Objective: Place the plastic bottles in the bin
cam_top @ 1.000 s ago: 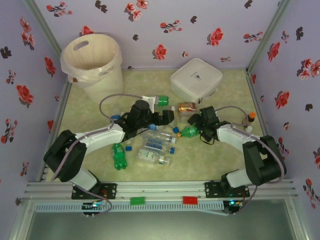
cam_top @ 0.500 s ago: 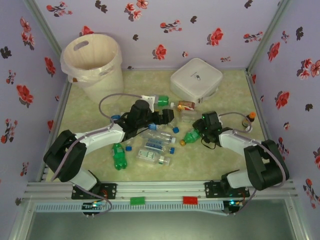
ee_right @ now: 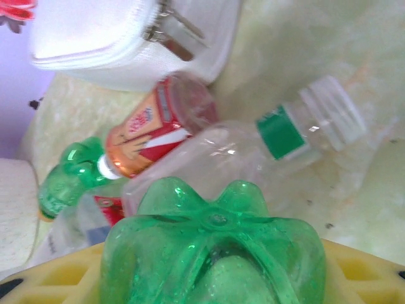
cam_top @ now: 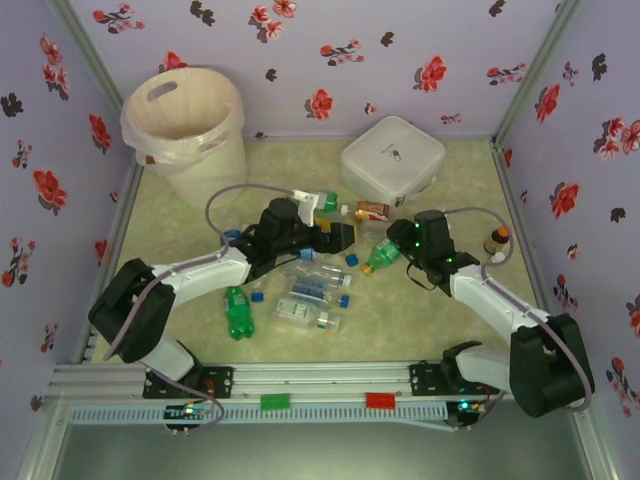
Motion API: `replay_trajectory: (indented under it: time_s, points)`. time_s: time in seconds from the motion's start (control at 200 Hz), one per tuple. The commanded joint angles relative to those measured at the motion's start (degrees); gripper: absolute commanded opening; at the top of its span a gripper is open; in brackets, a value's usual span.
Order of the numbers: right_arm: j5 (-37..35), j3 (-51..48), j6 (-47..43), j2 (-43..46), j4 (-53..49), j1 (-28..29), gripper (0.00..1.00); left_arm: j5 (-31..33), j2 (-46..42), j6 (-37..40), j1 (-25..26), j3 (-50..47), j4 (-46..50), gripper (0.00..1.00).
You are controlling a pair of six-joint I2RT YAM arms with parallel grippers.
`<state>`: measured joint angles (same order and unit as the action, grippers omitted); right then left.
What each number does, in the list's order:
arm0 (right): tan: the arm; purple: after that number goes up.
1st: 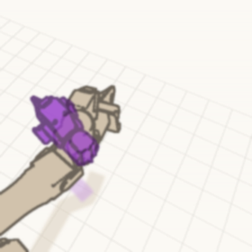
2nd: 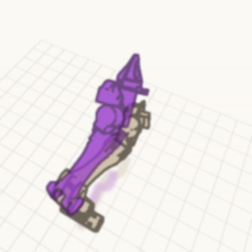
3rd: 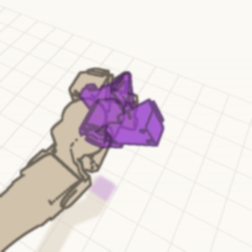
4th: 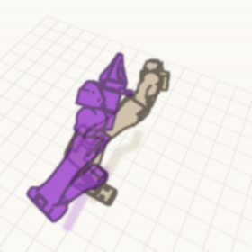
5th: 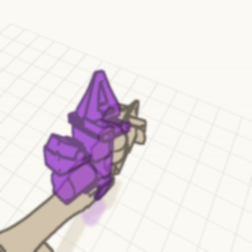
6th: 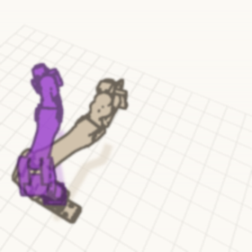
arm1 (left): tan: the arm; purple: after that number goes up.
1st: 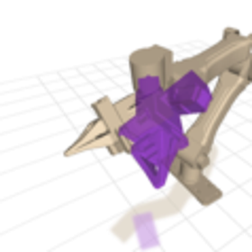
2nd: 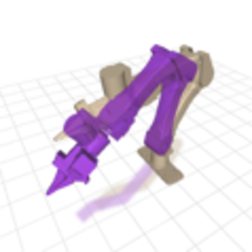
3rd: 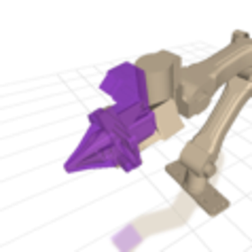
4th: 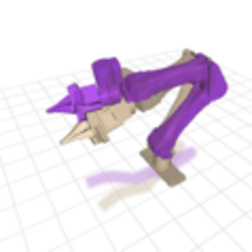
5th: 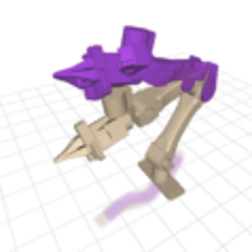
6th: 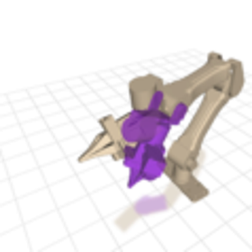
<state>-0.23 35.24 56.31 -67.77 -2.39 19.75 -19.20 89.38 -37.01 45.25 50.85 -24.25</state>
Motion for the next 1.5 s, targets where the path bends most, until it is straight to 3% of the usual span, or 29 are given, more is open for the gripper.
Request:
replay_trajectory:
  time_s: [0.0,0.285,0.515,0.67,0.88,0.975,1.08,1.135,1.255,1.495]
  points:
    - [3.22,4.27,-2.88,-0.35,1.46,0.61,0.48,-9.08,3.57,-2.78,0.58,-1.06,-7.56,1.00]
    - [6.81,13.10,-5.80,-5.32,0.82,6.22,0.47,-9.09,9.81,-9.35,2.33,-2.35,-18.37,1.00]
    - [6.46,14.50,-6.32,-7.00,0.85,8.55,0.47,-9.10,10.24,-8.13,2.38,-0.61,-17.04,0.99]
    - [6.76,14.42,-6.39,-7.54,1.11,8.90,0.47,-9.14,9.94,-6.21,2.38,0.25,-14.45,0.89]
    - [6.49,13.62,-6.22,-7.38,1.44,8.99,0.48,-8.93,9.30,-4.75,2.38,1.07,-12.55,0.65]
    - [6.08,13.85,-6.46,-7.02,0.85,8.99,0.55,-8.36,8.95,-4.05,2.38,1.42,-11.55,0.61]
    - [4.80,15.58,-7.52,-6.72,-2.02,8.74,0.83,-6.20,7.34,-1.37,2.18,2.01,-7.39,0.58]
    - [3.76,16.85,-8.58,-6.38,-4.38,8.31,0.91,-4.53,5.92,0.14,1.84,2.21,-4.52,0.58]
    - [2.13,18.11,-9.90,-4.44,-7.67,6.94,0.99,-2.16,2.21,4.43,0.27,3.23,2.60,0.56]
    - [-1.50,13.84,-10.19,0.58,-7.97,5.22,1.00,1.45,-5.19,12.36,-5.53,8.91,17.43,0.49]
